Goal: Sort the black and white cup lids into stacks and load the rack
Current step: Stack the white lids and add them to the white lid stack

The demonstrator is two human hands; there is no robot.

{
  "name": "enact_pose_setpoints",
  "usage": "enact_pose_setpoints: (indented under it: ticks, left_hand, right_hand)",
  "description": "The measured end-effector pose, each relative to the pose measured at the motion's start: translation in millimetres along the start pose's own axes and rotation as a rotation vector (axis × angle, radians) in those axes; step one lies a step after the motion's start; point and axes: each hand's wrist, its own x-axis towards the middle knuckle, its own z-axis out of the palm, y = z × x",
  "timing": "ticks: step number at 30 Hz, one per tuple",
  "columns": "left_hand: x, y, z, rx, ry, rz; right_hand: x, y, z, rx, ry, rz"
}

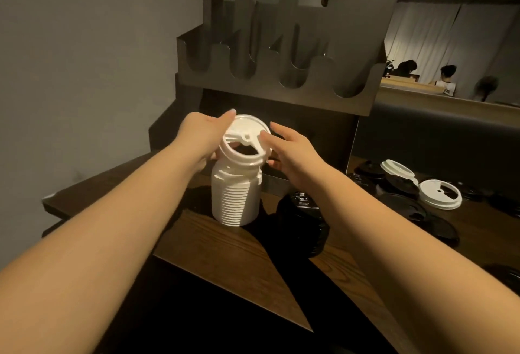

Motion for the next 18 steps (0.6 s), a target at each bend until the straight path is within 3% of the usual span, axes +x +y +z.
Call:
enact_pose_setpoints:
  ticks: [3,7,10,13,18]
  left_hand:
    - [2.3,-2.9,2.8,-0.076,0.050,-0.051]
    - [7.4,-12.9,8.4,0.077,0.076,-0.090]
    - [8.4,-19.4,8.7,0.270,0.104,-0.051]
    - [8.6,-28.9,6.8,0.374,0.020,-0.066]
    - [10.4,-45.6,5.4,0.328,0.008,-0.099]
  right_hand:
    - [0.3,5.0,5.6,0.156,0.001,0.103]
    - [2.4,0.5,16.1,0.193,0.225,0.018]
    - [2.7,0.1,20.9,0.099,0.256,0.035]
    - [4.0,8.1,19.6,-0.054,0.286,0.050]
    - [3.0,25.2,17.7,-0.176,0.246,0.149]
